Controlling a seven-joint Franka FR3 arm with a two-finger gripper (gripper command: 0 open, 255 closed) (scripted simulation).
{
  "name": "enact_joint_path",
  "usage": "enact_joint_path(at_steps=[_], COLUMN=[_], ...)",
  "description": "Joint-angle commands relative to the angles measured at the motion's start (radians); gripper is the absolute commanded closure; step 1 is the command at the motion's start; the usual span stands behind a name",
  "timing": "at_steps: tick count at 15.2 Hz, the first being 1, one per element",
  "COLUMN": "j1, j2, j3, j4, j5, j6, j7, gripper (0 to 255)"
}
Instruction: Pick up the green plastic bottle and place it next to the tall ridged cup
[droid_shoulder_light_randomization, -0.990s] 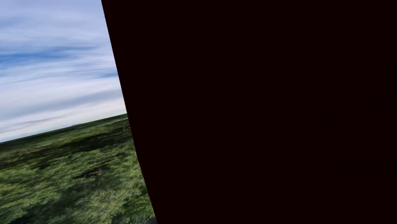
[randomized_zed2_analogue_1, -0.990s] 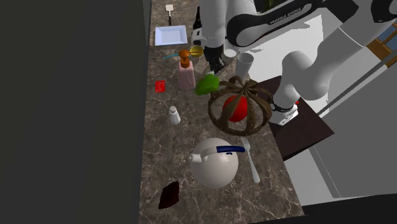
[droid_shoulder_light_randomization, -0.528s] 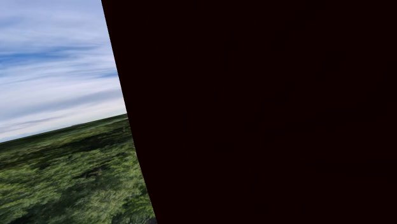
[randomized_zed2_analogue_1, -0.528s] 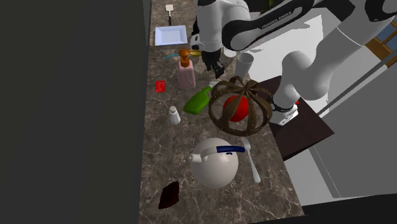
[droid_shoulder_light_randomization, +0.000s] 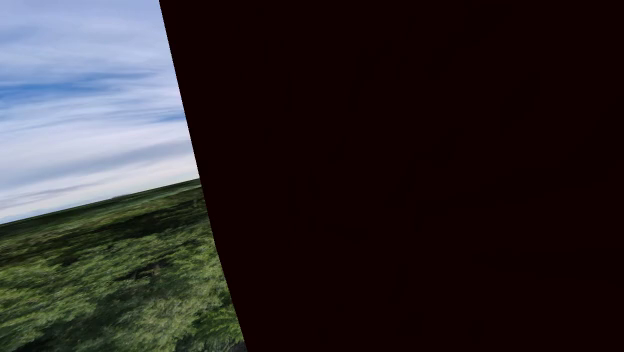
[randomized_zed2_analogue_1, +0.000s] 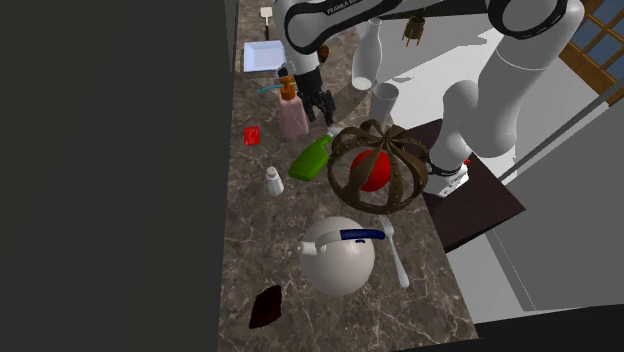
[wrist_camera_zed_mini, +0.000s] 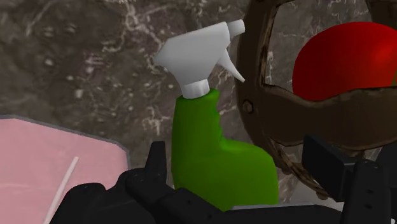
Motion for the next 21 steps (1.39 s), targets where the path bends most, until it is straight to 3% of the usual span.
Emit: enact_joint_path(at_steps=[1, 5, 12, 13, 16, 21], j1=[0.0, 0.008, 0.011, 0.012, 0.021, 0.036], j2=[0.088, 0.085, 0.085, 0.099, 0.027, -0.001], j3=[0.002, 0.008, 0.005, 0.006, 0.017, 0.034], j4=[-0.035, -0.083, -0.083, -0.076, -0.092, -0.182], j5=[0.01, 0.018, 0.018, 0.025, 0.004, 0.008], j6=[0.029, 0.075, 0.075, 0.081, 0.045, 0.119], j7=[-0.022, -0.025, -0.025, -0.028, 0.022, 0.034], gripper=[0, 0, 0, 255, 255, 255])
